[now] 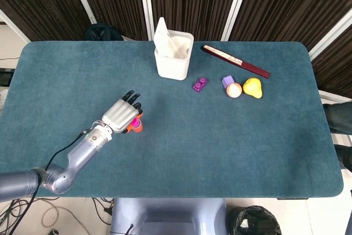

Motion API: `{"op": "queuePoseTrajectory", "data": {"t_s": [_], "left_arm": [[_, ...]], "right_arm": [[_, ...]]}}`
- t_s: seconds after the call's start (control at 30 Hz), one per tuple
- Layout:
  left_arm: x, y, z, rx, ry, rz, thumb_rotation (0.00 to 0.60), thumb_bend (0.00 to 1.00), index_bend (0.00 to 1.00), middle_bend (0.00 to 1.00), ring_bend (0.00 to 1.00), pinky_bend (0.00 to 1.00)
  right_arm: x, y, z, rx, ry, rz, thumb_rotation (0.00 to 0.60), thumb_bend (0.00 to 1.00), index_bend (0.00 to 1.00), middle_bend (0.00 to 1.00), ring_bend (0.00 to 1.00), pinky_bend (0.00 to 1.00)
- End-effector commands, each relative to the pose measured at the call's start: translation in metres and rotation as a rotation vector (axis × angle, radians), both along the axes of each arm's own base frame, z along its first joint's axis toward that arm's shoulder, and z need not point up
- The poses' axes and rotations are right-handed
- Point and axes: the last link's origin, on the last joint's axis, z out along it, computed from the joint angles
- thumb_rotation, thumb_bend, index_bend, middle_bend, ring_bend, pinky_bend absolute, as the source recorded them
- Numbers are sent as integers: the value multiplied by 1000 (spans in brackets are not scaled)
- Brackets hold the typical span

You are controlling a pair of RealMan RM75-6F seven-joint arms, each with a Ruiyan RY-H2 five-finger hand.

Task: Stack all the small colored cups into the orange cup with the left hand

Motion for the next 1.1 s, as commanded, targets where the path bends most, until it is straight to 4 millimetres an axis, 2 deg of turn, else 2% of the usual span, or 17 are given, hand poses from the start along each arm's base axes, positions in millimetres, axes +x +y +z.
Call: {"op": "queuePoseTrajectory", "data": {"t_s": [0.03, 0.27, 0.57, 0.7, 0.97, 1.1], "left_arm": [[0, 0, -2, -1, 3, 0, 600, 353, 504, 272, 0, 0], [-1, 2, -6, 0, 13, 0, 600, 353, 462, 268, 0, 0], [-5, 3, -8, 4, 57, -8, 600, 343, 168, 199, 0, 0], [-3, 2, -4, 23, 68, -25, 600, 343, 123, 175, 0, 0], [5, -7, 19, 74, 20, -44, 600, 343, 119, 165, 0, 0], [1, -19, 45, 153, -42, -49, 600, 342, 119, 159, 0, 0]], "right_arm": [[0, 0, 0, 2, 0, 0, 600, 454, 32, 0, 44, 0], [0, 1, 0, -2, 0, 0, 600, 454, 32, 0, 44, 0], [-1, 1, 0, 2, -1, -3, 600, 455, 37, 0, 44, 0], [-1, 1, 0, 2, -4, -4, 600, 454, 38, 0, 44, 0], [2, 2, 0, -1, -13, 9, 600, 455, 39, 0, 44, 0], [4, 1, -1, 12, -26, 25, 600, 455, 39, 0, 44, 0]]}}
